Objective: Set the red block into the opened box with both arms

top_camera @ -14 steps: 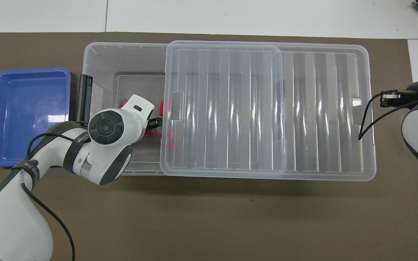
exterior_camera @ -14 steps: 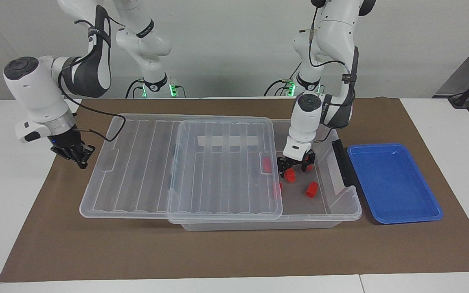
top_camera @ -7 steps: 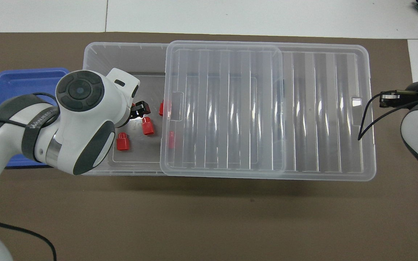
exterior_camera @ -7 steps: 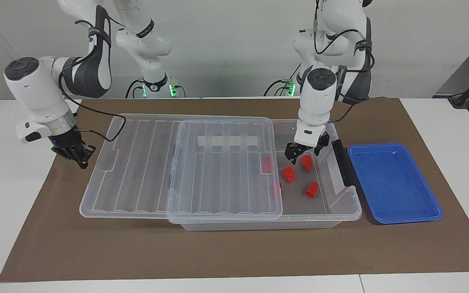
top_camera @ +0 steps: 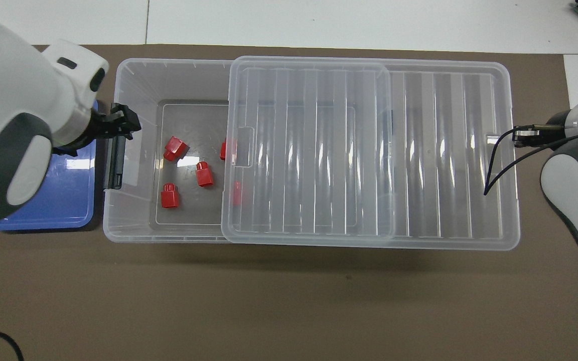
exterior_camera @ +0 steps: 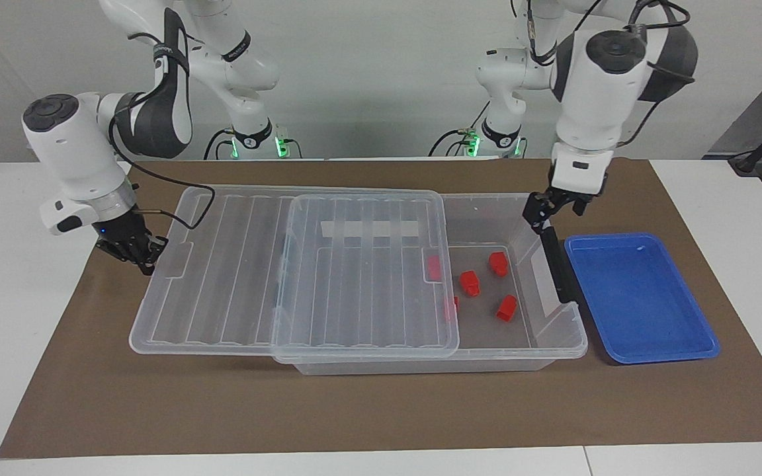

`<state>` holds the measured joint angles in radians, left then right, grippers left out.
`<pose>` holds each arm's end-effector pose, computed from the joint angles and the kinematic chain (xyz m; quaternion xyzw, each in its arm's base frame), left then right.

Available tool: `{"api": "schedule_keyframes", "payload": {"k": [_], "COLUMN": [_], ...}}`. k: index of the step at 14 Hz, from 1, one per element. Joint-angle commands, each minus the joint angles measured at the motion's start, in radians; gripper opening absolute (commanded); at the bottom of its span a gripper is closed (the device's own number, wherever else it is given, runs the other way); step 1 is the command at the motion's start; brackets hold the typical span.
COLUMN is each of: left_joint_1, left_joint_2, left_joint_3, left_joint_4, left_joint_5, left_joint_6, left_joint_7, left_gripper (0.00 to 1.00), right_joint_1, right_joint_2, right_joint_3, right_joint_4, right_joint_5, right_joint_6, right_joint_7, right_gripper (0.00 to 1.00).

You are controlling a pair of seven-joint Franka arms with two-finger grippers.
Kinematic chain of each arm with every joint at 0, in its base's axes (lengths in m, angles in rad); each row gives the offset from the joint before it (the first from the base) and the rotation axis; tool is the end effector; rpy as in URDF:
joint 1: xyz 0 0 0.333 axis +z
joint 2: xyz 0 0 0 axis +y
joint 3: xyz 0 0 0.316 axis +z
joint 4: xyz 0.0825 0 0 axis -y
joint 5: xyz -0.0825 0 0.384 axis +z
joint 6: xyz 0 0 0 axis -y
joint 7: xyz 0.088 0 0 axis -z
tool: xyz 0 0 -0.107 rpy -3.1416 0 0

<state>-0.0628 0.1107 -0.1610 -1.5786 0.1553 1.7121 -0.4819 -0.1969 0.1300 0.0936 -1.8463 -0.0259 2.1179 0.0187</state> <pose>0.5875 -0.1140 0.5712 -0.9905 -0.1191 -0.0349 0.0597 0.6067 -0.0662 0.4668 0.9959 -0.0557 0.0708 0.0085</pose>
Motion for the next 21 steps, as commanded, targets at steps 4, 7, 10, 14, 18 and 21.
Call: {"api": "schedule_keyframes", "payload": {"k": [4,7,10,14,18,21], "left_joint_1": [0.262,0.363,0.408,0.356,0.351,0.365], "left_joint_2": [-0.068,-0.071,-0.072,-0.092,-0.112,-0.118], "left_joint_3": [0.005,0.006,0.008,0.005,0.005,0.005], "left_joint_4": [-0.082,-0.107,-0.107,-0.13,-0.132,-0.132], "left_joint_5": [-0.033,-0.033,-0.033,-0.034,-0.033,-0.033], "left_joint_6": [0.057,0.123,0.065,0.015,0.001,-0.002], "left_joint_7": [0.498,0.728,0.902,0.901,0.901,0.904], "left_gripper": [1.0,1.0,1.0,1.0,1.0,1.0], "right_joint_1": [0.077,0.114,0.171,0.226,0.273,0.29], "right_joint_2": [-0.006,-0.006,-0.006,-0.009,-0.013,-0.013], "right_joint_3": [0.003,0.006,0.008,0.008,0.008,0.008], "right_joint_4": [-0.008,-0.01,-0.01,-0.011,-0.011,-0.011], "right_joint_5": [0.012,0.012,0.012,0.012,0.012,0.012], "right_joint_6": [0.005,0.005,0.005,-0.009,-0.026,-0.026], "right_joint_7": [-0.008,-0.01,-0.009,-0.01,-0.01,-0.011], "right_gripper": [0.0,0.0,0.0,0.0,0.0,0.0]}}
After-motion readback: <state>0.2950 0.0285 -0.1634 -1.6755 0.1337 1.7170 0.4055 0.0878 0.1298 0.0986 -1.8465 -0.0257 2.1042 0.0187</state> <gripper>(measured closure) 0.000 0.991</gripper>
